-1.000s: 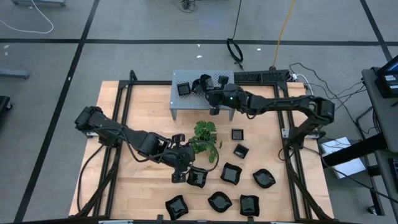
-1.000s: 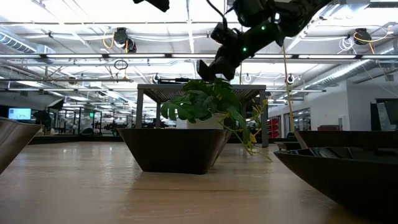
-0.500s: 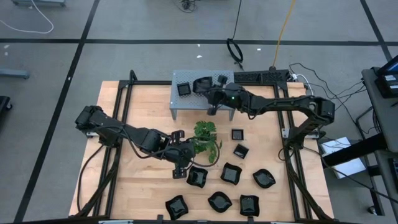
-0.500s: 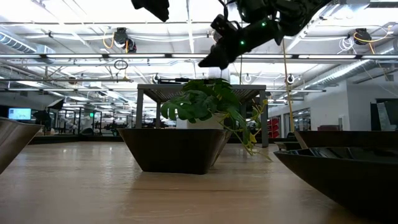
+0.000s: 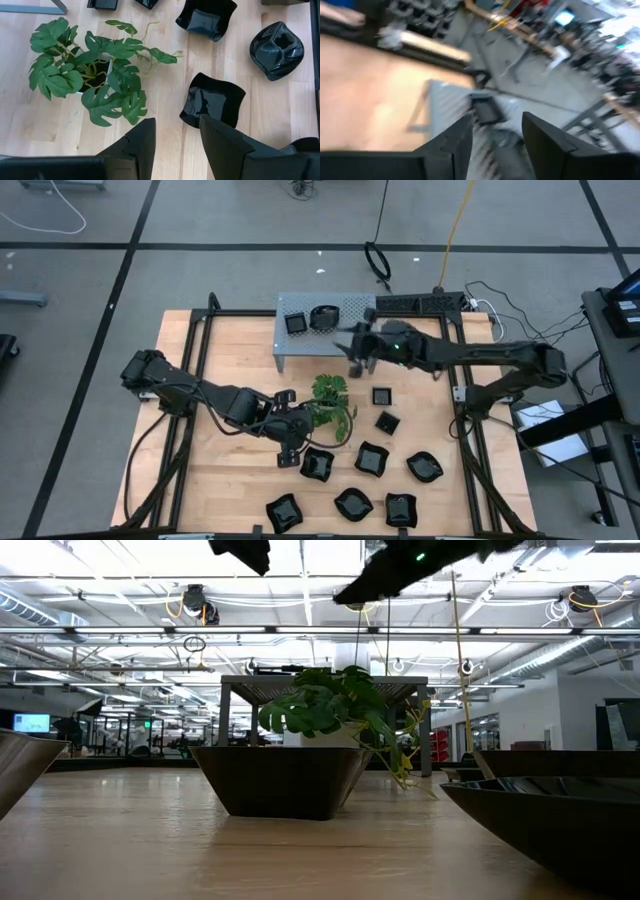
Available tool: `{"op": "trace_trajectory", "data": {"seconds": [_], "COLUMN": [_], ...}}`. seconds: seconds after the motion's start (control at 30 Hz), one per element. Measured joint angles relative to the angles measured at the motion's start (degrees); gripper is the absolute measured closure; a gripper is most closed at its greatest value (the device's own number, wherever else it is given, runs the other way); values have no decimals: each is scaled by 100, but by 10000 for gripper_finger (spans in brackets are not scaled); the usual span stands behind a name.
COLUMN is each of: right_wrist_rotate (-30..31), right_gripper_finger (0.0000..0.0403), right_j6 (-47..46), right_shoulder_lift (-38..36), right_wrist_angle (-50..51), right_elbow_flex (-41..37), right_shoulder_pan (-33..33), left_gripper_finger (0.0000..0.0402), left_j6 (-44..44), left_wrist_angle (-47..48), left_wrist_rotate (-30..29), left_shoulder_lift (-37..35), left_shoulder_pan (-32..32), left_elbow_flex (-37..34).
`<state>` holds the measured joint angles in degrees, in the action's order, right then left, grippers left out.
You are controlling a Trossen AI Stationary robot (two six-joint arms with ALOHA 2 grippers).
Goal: Pick & Place Mini shaped plates
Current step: Put the black distorted square shaped plate on the shelf
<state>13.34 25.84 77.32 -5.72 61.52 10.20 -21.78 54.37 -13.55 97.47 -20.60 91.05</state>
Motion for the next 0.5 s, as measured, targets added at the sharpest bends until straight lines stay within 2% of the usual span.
{"op": "trace_trajectory", "data": {"seconds": [0.17,0.33,0.4,0.5], "right_wrist_rotate": [-107,-1162,-1435,-1444], "right_gripper_finger": [257,263,262,257], "right_j6": [-1007,-2359,-2757,-2902], "right_shoulder_lift": [-756,-1199,-1289,-1323], "right_wrist_angle": [2315,4259,4419,4129], "right_elbow_flex": [0,-11,-201,-709], "right_shoulder_pan": [-533,-1056,-1330,-1746], "left_gripper_finger": [243,243,243,243], "left_j6": [7,22,23,24], "left_wrist_angle": [46,70,74,78], "left_wrist_rotate": [3,3,3,3], "left_shoulder_lift": [0,0,0,0], "left_shoulder_pan": [-13,-13,-13,-13], "left_elbow_flex": [0,0,0,0]}}
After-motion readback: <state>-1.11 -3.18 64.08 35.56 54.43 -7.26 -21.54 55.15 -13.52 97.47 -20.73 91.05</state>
